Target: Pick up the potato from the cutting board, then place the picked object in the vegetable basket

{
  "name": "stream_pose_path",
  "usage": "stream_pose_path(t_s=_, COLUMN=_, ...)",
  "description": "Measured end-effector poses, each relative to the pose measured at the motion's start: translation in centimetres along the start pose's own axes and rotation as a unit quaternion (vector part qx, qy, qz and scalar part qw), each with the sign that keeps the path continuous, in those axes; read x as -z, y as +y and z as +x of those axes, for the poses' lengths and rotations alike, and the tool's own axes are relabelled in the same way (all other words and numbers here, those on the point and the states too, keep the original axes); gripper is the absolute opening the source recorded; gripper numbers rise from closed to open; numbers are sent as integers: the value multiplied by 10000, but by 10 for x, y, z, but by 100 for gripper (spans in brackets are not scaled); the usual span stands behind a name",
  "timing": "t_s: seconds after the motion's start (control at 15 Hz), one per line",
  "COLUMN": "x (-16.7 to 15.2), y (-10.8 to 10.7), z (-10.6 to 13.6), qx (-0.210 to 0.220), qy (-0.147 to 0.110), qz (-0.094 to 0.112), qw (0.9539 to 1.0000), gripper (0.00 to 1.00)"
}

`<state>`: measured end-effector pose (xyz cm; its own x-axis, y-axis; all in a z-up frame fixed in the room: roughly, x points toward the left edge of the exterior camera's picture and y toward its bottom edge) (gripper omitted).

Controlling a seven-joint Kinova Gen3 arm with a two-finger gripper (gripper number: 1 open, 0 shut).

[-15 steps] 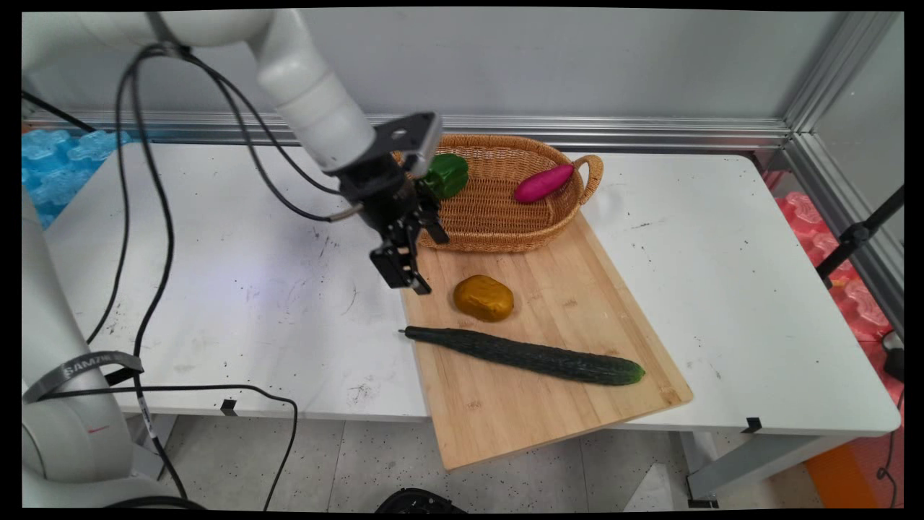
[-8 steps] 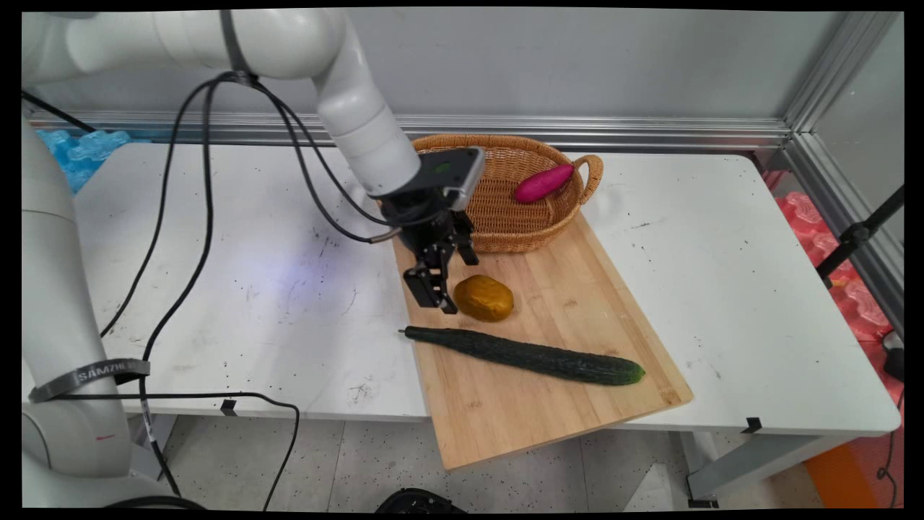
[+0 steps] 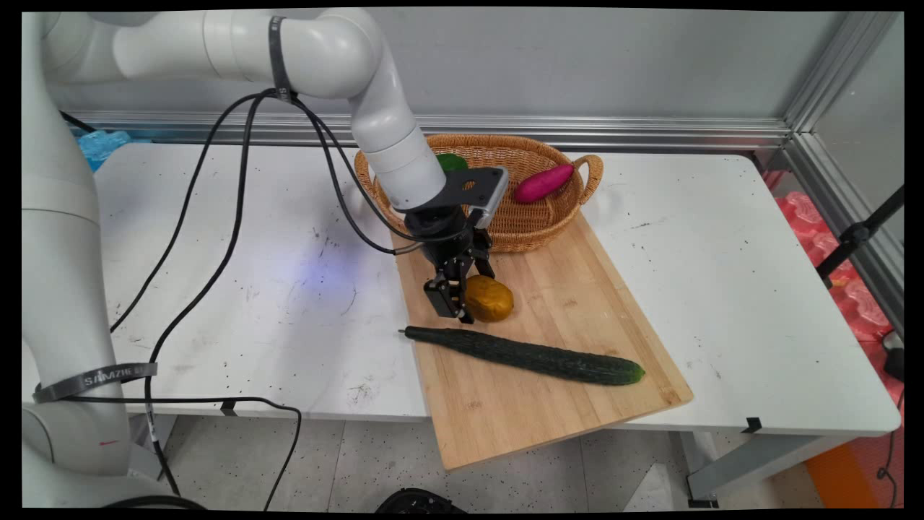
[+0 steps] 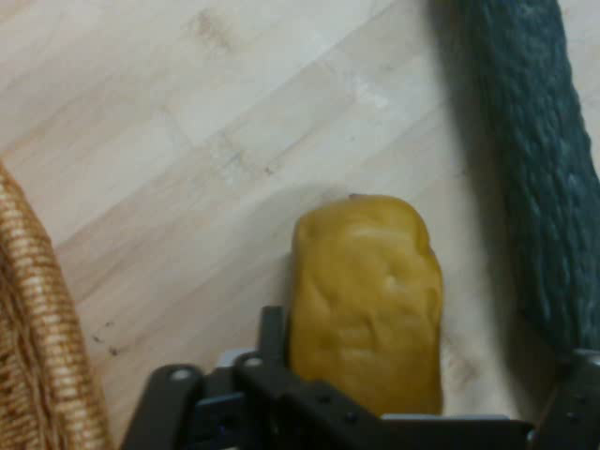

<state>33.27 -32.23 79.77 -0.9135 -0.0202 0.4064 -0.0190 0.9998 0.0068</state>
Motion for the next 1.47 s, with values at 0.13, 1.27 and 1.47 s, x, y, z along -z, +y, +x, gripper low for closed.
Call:
stream_pose_path(t_s=0.13, x=-3, y=-2, z=1, qx=-34, qy=-13, qz=-17, qw=10000, gripper=0)
stream_pose_path(t_s=1.27, x=80, y=-9, z=17, qx=282, qy=0, qz=171, qw=9995, gripper=0)
stream_pose_path(t_s=1.47, x=112, y=-9, z=15, qx=745, qy=19, qz=447, qw=9962, gripper=0)
